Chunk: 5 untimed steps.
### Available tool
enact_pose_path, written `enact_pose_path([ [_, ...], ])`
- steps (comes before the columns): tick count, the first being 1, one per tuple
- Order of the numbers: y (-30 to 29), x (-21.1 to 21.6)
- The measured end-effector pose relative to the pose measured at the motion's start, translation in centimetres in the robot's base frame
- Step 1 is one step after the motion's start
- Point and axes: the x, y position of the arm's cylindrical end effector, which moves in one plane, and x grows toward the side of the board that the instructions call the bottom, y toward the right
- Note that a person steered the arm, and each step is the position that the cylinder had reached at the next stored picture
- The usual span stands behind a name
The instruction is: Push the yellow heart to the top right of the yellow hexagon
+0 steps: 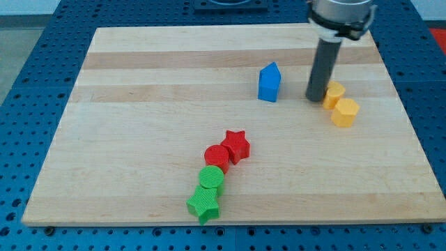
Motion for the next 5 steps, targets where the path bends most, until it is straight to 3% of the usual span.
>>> enact_pose_path([
  [4,2.4,0.1],
  [5,-2.6,0.2],
])
